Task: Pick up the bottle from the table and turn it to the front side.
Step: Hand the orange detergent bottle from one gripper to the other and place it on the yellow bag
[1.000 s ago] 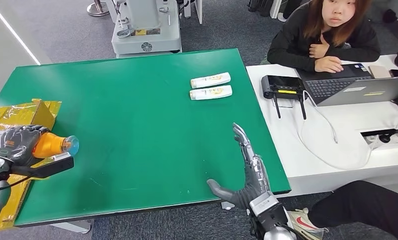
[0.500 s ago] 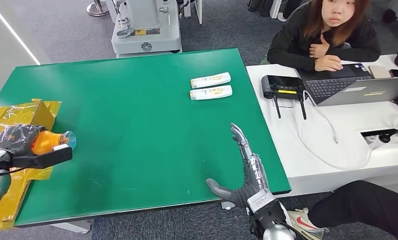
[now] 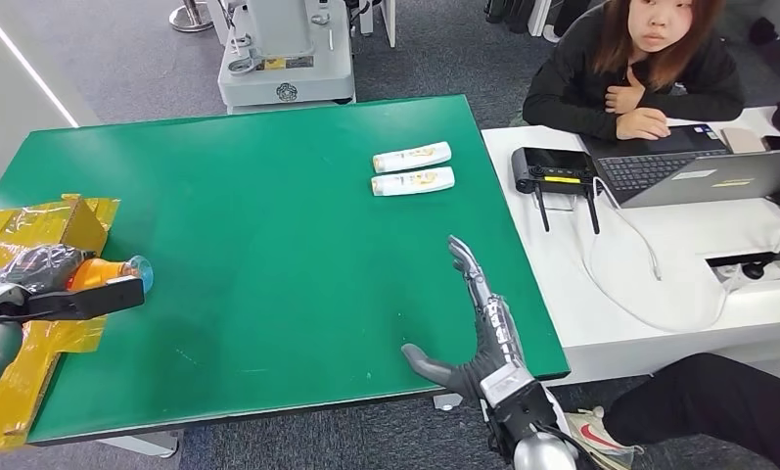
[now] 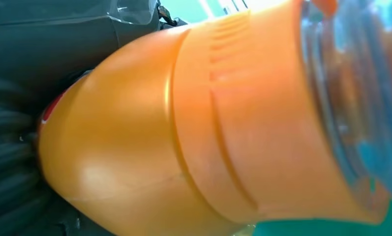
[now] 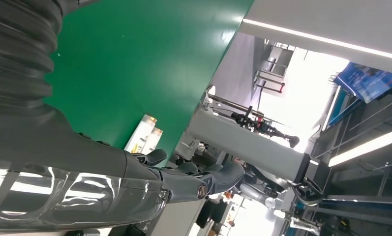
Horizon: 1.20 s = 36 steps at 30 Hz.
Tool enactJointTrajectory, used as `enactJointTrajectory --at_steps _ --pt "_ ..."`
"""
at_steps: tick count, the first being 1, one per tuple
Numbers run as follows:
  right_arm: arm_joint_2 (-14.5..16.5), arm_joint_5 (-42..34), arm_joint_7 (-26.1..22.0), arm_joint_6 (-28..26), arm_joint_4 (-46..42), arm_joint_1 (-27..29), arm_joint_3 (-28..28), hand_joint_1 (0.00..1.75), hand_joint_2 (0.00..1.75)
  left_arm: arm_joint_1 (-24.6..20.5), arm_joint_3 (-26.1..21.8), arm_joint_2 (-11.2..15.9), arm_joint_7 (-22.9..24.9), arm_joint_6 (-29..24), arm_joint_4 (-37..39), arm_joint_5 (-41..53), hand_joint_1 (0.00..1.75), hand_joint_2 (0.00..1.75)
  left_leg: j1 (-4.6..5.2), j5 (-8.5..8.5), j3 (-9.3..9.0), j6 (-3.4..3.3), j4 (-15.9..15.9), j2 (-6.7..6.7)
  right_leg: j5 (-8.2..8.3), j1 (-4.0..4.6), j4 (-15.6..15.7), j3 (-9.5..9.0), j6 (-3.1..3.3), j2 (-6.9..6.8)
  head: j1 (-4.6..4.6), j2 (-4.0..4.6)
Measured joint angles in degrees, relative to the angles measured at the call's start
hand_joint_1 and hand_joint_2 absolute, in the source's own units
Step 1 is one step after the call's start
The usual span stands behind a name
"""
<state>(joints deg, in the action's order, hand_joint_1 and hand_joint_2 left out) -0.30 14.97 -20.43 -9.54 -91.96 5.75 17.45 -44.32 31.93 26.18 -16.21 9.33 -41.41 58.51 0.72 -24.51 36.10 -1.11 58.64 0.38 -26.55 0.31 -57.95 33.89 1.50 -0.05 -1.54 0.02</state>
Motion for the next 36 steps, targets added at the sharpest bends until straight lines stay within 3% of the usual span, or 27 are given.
enactJointTrajectory --at_steps 10,17,27,30,36 --pt "0.1 0.0 0.3 1.1 1.9 -1.8 0.0 0.00 1.75 0.2 2.8 -0.5 -0.1 0.6 5.5 -3.3 1.75 1.75 0.00 -0.01 0.01 0.00 0.0 -0.02 -0.01 0.00 0.0 0.00 0.00 -0.01 -0.01 0.00" --pt "0.2 -0.2 0.7 1.9 4.2 -3.3 0.1 0.00 1.75 3.1 3.5 -0.4 0.2 -0.8 7.4 -4.7 1.71 1.75 0.00 0.00 0.01 0.00 0.0 -0.03 -0.01 0.01 0.0 -0.01 0.00 -0.03 -0.01 0.00" --pt "0.2 -0.1 0.7 1.8 5.9 -3.7 0.4 0.00 1.75 4.1 3.8 -0.3 1.1 -6.1 9.0 -2.9 1.70 1.75 0.00 0.00 -0.04 0.01 0.0 -0.06 -0.01 0.01 0.0 -0.06 0.00 -0.06 0.00 0.00" --pt "0.2 0.0 0.5 1.7 6.2 -3.7 0.6 0.00 1.75 5.1 3.9 -0.3 1.3 -10.5 9.0 -1.6 1.66 1.75 0.00 0.00 -0.10 0.01 0.0 -0.06 -0.01 0.01 0.0 -0.12 0.01 -0.06 -0.01 0.00" --pt "0.2 0.0 0.1 1.1 6.6 -3.7 1.6 0.00 1.75 8.9 3.9 -1.3 2.5 -25.9 9.0 3.2 1.69 1.75 0.00 0.00 -0.20 0.01 0.0 -0.14 -0.06 0.01 0.0 -0.22 0.03 -0.23 -0.01 0.00"
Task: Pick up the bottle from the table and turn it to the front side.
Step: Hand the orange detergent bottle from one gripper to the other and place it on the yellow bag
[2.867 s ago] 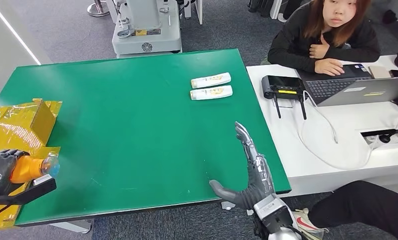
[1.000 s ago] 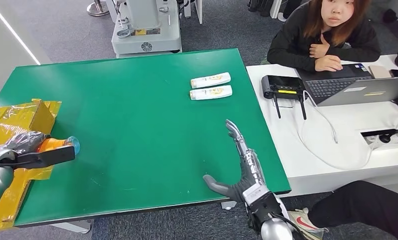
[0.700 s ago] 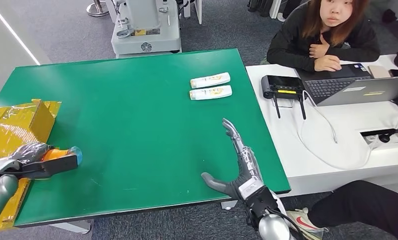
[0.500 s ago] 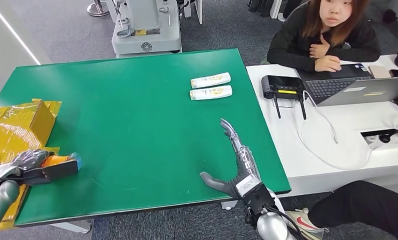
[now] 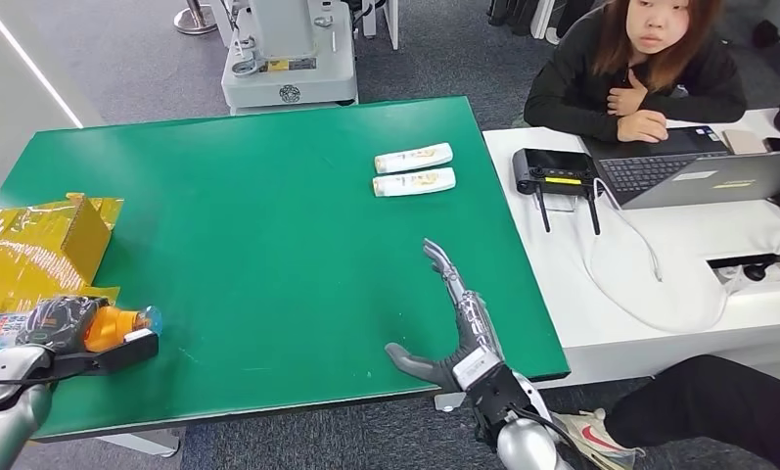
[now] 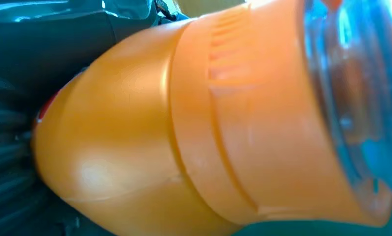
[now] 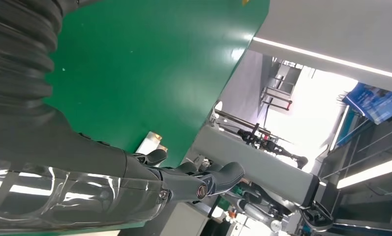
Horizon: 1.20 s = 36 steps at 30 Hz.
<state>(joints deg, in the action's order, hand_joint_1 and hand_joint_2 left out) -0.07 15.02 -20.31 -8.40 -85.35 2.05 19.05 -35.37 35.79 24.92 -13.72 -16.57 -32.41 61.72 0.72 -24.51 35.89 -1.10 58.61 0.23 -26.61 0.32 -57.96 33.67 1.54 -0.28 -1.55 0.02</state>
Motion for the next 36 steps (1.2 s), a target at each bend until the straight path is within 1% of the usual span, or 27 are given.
enactJointTrajectory --at_steps 2,6,9,12,16,18,22,23,26,27,30,36 --pt "0.0 0.0 -0.1 -0.1 0.0 0.0 0.1 0.00 1.75 0.7 0.0 -0.5 0.4 -2.0 0.0 0.8 1.68 1.75 0.00 0.01 -0.01 0.00 0.0 -0.15 -0.03 0.00 0.0 -0.06 -0.01 -0.17 -0.01 0.00" --pt "0.0 0.0 -0.1 -0.1 0.0 0.0 0.3 0.00 1.75 1.1 -0.1 -0.9 0.5 -2.8 0.0 1.3 1.59 1.75 0.00 0.07 -0.04 0.03 0.0 -0.23 -0.03 0.01 0.0 -0.12 -0.02 -0.25 0.00 0.00" --pt "0.0 0.0 -0.1 -0.2 0.0 0.1 0.4 0.00 1.75 1.5 -0.5 -1.5 0.1 -5.3 0.0 2.9 1.54 1.75 0.01 0.10 -0.06 -0.01 0.0 -0.26 -0.02 -0.01 0.0 -0.15 -0.02 -0.27 0.01 0.00" --pt "0.0 0.1 0.0 -0.3 -0.1 0.3 0.4 0.00 1.75 1.9 -1.2 -2.7 -0.5 -7.7 0.0 4.5 1.57 1.75 0.04 0.13 -0.05 -0.05 0.0 -0.40 -0.02 -0.04 0.0 -0.17 -0.03 -0.41 0.00 0.00" --pt "0.0 0.1 0.1 -0.6 -0.3 0.9 0.5 0.00 1.75 2.0 -2.0 -4.6 -1.9 -8.8 0.0 5.4 1.52 1.75 0.07 0.13 -0.05 -0.07 0.0 -0.44 -0.02 -0.06 0.0 -0.20 -0.04 -0.46 0.00 0.00" --pt "-0.1 0.1 0.1 -0.9 -0.5 1.4 0.5 0.00 1.75 2.0 -2.4 -5.3 -2.3 -9.1 0.0 5.6 1.44 1.75 0.08 0.13 -0.06 -0.07 0.0 -0.43 -0.02 -0.07 0.0 -0.19 -0.04 -0.44 0.01 0.00" --pt "-0.3 0.1 0.1 -1.2 -0.5 1.8 0.6 0.00 1.75 2.2 -3.2 -6.3 -2.7 -10.3 0.0 6.0 1.45 1.75 0.07 0.13 -0.05 -0.07 0.0 -0.43 -0.02 -0.06 0.0 -0.18 -0.04 -0.43 0.01 0.00" --pt "-0.4 0.1 0.1 -1.2 -0.5 1.7 0.6 0.00 1.75 2.3 -3.3 -6.5 -2.8 -10.7 0.0 6.1 1.38 1.75 0.07 0.13 -0.05 -0.07 0.0 -0.42 -0.02 -0.06 0.0 -0.18 -0.04 -0.42 0.01 0.00" --pt "-0.4 0.0 0.0 -1.2 -0.4 1.7 0.9 0.00 1.75 2.5 -3.6 -6.9 -3.1 -11.5 0.0 6.2 1.42 1.75 0.06 0.13 -0.05 -0.07 0.0 -0.42 -0.02 -0.06 0.0 -0.17 -0.04 -0.42 0.00 0.00" --pt "-0.4 0.0 0.0 -1.2 -0.4 1.7 0.9 0.00 1.75 2.5 -3.6 -7.0 -3.1 -11.6 0.0 6.3 1.12 1.75 0.06 0.13 -0.04 -0.07 0.0 -0.43 -0.03 -0.06 0.0 -0.17 -0.04 -0.42 0.01 0.00" --pt "-0.4 0.0 0.0 -1.2 -0.4 1.7 1.0 0.00 1.75 2.5 -3.9 -7.5 -2.8 -10.9 0.0 6.4 0.00 1.75 0.06 0.13 -0.04 -0.07 0.0 -0.45 -0.03 -0.06 0.0 -0.17 -0.04 -0.45 0.01 0.00" --pt "-0.4 0.0 0.1 -1.4 -0.4 1.7 1.2 0.00 1.75 2.0 -4.8 -8.5 -2.1 -8.3 0.0 6.2 0.00 1.75 0.07 0.13 -0.05 -0.07 0.0 -0.44 -0.03 -0.06 0.0 -0.19 -0.04 -0.45 0.00 0.00"
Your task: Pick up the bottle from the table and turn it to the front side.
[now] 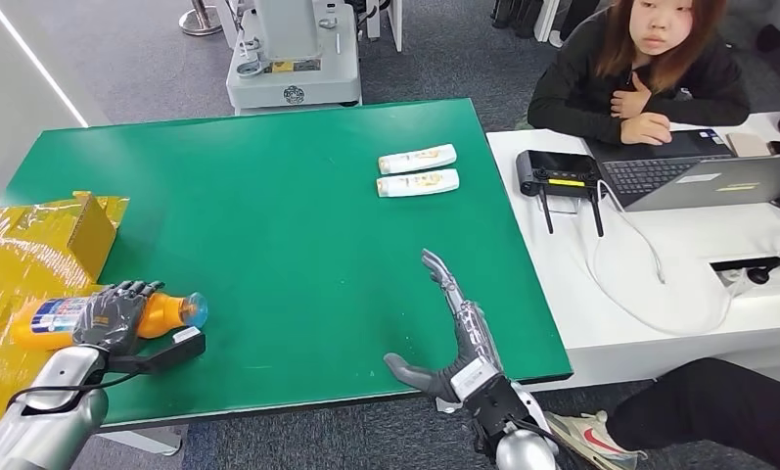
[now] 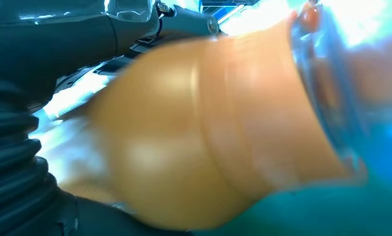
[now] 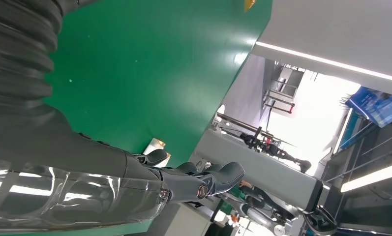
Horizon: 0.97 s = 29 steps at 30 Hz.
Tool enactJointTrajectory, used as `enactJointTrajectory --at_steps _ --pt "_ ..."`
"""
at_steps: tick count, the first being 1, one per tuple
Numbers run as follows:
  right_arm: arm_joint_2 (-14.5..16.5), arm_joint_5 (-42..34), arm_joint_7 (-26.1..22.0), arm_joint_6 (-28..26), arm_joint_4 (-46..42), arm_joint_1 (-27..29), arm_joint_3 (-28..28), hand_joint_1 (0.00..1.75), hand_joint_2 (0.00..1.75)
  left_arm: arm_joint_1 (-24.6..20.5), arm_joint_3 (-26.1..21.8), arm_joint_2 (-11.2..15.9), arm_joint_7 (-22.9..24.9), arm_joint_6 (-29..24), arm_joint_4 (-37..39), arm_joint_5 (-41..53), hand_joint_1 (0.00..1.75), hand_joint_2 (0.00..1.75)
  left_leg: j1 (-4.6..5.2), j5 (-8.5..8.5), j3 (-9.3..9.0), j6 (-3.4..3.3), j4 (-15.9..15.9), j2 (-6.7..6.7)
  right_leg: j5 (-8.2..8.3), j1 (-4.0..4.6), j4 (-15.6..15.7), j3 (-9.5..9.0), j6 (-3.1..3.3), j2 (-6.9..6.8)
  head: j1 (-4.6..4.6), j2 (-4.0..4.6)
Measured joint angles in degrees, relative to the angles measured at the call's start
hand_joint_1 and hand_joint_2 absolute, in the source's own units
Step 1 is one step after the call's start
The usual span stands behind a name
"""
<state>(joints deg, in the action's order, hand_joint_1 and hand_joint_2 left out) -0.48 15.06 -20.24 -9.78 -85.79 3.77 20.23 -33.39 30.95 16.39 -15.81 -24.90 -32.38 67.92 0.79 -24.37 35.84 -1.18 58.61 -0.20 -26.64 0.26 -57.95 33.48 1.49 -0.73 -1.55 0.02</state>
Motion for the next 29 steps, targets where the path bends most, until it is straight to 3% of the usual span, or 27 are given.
enactJointTrajectory --at_steps 4,21,29 --pt "0.0 0.0 0.0 0.0 0.0 0.0 0.0 0.00 1.75 -0.5 -1.0 -0.5 -0.7 1.8 0.1 -1.8 0.00 0.00 0.00 0.01 -0.01 -0.01 0.0 0.00 0.01 0.00 0.0 -0.01 0.00 0.00 -0.01 0.00" --pt "0.0 1.0 1.0 -0.7 -0.2 0.2 0.0 0.00 1.75 -3.0 -4.9 -3.0 -0.9 8.2 2.3 -7.1 0.00 0.00 0.00 0.02 -0.01 -0.02 0.0 0.04 0.01 0.00 0.0 0.01 0.00 0.05 0.01 0.00" --pt "0.0 1.0 1.5 -0.3 -0.4 0.6 -0.1 0.00 1.75 -2.1 -11.5 -5.5 -12.3 14.5 1.6 -26.2 0.00 0.00 0.01 0.01 -0.01 -0.02 0.0 0.03 0.00 0.00 0.0 0.00 0.00 0.05 0.01 0.00"
